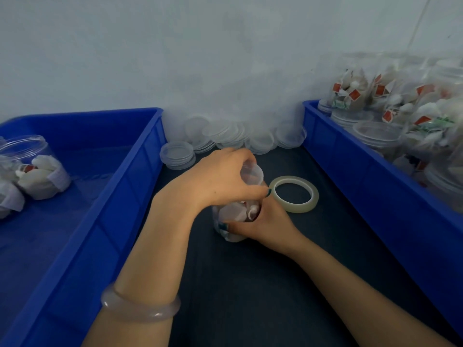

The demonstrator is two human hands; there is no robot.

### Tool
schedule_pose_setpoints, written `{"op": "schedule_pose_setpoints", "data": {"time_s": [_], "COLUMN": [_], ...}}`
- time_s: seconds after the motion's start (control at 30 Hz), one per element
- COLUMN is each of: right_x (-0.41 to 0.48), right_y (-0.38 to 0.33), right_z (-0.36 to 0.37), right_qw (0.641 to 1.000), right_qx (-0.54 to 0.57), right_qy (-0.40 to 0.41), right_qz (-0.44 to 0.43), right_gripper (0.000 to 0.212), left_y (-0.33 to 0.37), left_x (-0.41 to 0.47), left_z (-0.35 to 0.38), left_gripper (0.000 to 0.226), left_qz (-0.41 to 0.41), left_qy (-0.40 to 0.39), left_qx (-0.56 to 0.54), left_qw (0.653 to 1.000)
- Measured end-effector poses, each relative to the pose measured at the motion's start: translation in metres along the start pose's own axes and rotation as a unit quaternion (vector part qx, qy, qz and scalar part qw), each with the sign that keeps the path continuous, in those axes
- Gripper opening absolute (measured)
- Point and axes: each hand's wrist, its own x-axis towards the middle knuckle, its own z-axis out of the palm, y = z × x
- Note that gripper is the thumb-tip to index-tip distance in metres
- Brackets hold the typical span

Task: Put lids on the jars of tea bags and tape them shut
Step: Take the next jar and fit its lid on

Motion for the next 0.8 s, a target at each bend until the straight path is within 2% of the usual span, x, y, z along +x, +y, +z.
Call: {"op": "schedule_pose_setpoints", "data": {"time_s": [0.13,0.23,0.3,0.37,0.47,0.53,0.6,0.67,0.8], "right_x": [0.002,0.003,0.003,0.002,0.001,0.000,-0.001,-0.002,-0.003], "right_y": [0.003,0.004,0.004,0.006,0.015,0.020,0.023,0.022,0.017], "right_z": [-0.004,-0.007,-0.018,-0.032,-0.056,-0.073,-0.092,-0.103,-0.097], "right_qw": [1.000,0.998,0.992,0.965,0.925,0.905,0.890,0.882,0.864], "right_qx": [0.018,-0.010,-0.089,-0.230,-0.365,-0.422,-0.456,-0.467,-0.503], "right_qy": [-0.021,-0.054,-0.069,-0.076,-0.080,-0.045,-0.001,-0.007,-0.009], "right_qz": [0.001,-0.017,-0.055,-0.095,-0.068,-0.037,0.021,0.067,0.024], "right_gripper": [0.083,0.084,0.094,0.103,0.116,0.104,0.080,0.053,0.018], "left_y": [0.000,-0.002,-0.004,-0.005,-0.005,-0.004,-0.005,-0.005,-0.004], "left_x": [0.000,-0.001,-0.002,-0.001,0.001,0.001,0.000,0.001,0.003], "left_z": [-0.003,-0.003,-0.002,0.001,0.005,0.004,0.004,0.005,0.010], "left_gripper": [0.050,0.057,0.076,0.091,0.099,0.101,0.100,0.093,0.089], "left_qz": [0.013,0.008,-0.011,-0.041,-0.054,-0.054,-0.056,-0.052,-0.039], "left_qy": [-0.012,-0.031,-0.063,-0.073,-0.061,-0.061,-0.057,-0.042,-0.015], "left_qx": [-0.022,-0.023,0.011,0.048,0.055,0.050,0.039,0.034,0.041], "left_qw": [1.000,0.999,0.998,0.995,0.995,0.995,0.996,0.997,0.998]}}
